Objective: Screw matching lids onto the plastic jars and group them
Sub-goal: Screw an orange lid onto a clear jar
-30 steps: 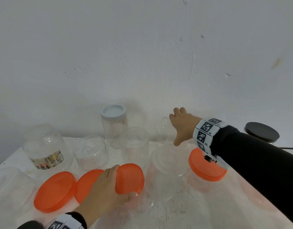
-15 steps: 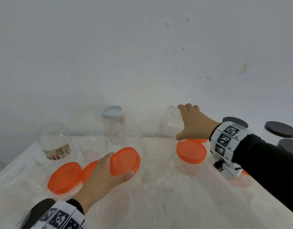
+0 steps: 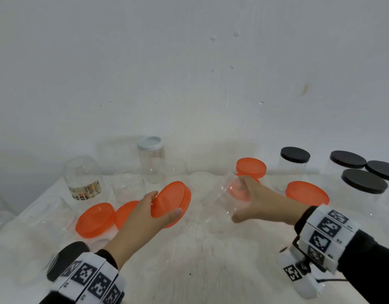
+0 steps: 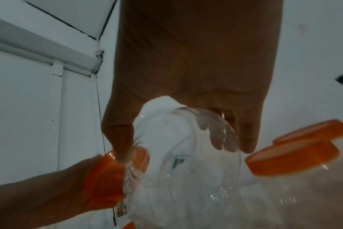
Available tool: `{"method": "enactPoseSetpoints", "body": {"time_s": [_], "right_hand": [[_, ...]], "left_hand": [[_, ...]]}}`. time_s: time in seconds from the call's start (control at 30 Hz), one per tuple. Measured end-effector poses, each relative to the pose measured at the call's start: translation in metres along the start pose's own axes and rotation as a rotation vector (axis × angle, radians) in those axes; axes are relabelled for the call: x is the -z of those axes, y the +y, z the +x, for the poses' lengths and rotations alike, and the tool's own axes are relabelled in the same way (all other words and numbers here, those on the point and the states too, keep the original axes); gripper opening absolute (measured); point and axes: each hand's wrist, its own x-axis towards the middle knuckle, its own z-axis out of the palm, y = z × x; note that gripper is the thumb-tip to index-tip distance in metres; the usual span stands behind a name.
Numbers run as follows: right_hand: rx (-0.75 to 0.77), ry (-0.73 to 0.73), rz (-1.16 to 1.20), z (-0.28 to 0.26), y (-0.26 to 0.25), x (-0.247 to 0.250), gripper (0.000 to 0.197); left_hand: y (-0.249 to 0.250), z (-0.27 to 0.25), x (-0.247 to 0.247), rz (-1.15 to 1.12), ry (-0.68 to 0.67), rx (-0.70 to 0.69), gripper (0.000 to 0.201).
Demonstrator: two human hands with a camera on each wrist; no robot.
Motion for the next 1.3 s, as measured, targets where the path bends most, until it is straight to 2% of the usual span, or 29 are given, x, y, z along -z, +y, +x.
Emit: {"method": "enactPoseSetpoints", "body": {"time_s": [0.13,0.33,0.6,0.67,0.73,0.8,1.03,1.3], "right_hand": [[-0.025,-0.097,0.112,-0.014,0.012,-0.031,0.106],[-0.042,-0.193,0.097,-0.016,0.018,-0.069,0.116],[0.021,-0.233,0.174,-0.007,0.028,-0.095,0.123],[0.033,-0.233,0.204,-0.007,0.031,-0.099,0.124],[0.047,-0.245,0.235,-0.007,0.033,-0.101,0.124],[0.044,-0.264,0.281,-0.007,0.034,-0.101,0.121],[-0.023,-0.281,0.392,-0.013,0.045,-0.105,0.099],[-0.025,-0.283,0.391,-0.014,0.046,-0.107,0.101]], "left_hand": [[0.006,-0.006,-0.004,-0.041,-0.014,-0.004,0.115],[0.006,-0.012,-0.013,-0.073,-0.06,-0.012,0.111],[0.005,-0.017,-0.026,-0.01,-0.13,-0.046,0.125],[0.004,-0.019,-0.031,0.03,-0.154,-0.061,0.121],[0.003,-0.02,-0.036,0.075,-0.17,-0.084,0.108],[0.002,-0.021,-0.04,0.111,-0.181,-0.114,0.1],[0.003,-0.025,-0.056,0.194,-0.243,-0.162,0.102],[0.004,-0.029,-0.071,0.259,-0.281,-0.195,0.1]]}}
